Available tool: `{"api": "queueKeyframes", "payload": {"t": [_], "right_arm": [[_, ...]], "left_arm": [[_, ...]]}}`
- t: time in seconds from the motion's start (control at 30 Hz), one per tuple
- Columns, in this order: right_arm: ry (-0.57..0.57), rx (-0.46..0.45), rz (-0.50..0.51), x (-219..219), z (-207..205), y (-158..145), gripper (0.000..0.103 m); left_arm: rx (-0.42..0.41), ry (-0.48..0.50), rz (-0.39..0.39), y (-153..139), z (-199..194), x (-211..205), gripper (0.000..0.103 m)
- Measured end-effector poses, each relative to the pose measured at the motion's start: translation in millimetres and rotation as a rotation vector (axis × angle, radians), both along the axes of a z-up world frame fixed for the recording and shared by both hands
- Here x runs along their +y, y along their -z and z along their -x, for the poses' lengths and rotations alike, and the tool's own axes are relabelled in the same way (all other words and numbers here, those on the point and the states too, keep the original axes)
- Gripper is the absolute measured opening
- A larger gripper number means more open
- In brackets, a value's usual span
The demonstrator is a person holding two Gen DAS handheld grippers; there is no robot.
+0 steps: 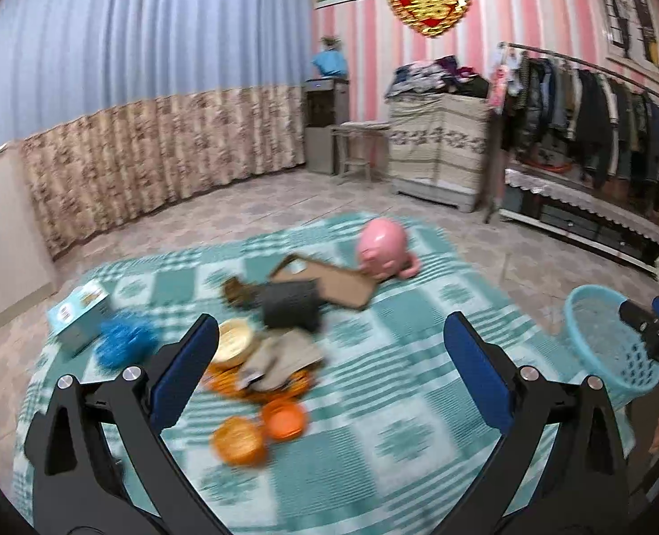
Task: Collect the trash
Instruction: 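Move both grippers back over the bedspread toward the remaining items, then grasp the hollow orange peel with the left gripper while the right grasps the orange plastic lid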
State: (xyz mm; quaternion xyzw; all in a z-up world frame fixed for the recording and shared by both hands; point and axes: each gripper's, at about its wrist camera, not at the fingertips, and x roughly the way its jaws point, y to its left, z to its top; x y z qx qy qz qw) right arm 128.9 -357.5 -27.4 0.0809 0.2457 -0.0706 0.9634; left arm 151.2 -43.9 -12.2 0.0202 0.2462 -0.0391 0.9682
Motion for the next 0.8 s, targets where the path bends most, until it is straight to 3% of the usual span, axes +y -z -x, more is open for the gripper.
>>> {"api": "queueKeyframes", "payload": {"t": [0.37,0.67,0.7,0.8], "right_arm": [[-0.121,0.04,0.053,64.8,-18.7,16.8,0.098],[-0.163,0.092,0.112,92.5,-31.4,30.6,0.098],[-0.164,0.097,0.115,93.1,-32.2,31.5,0.098],[-0.172,0.114,0.107,95.6,-35.4,34.6,0.098]], "left_arm": [[0.153,-0.125,0.018,67.3,-4.3,81.2,0.098],[0.259,-0.086,0.056,102.1,-16.0,80.4,0.097],[0.267,-0.085,0.051,105.2,-18.2,79.2,0.096],[0.297,-0.048,0.086,109.8,-24.0,79.7,0.079]]}}
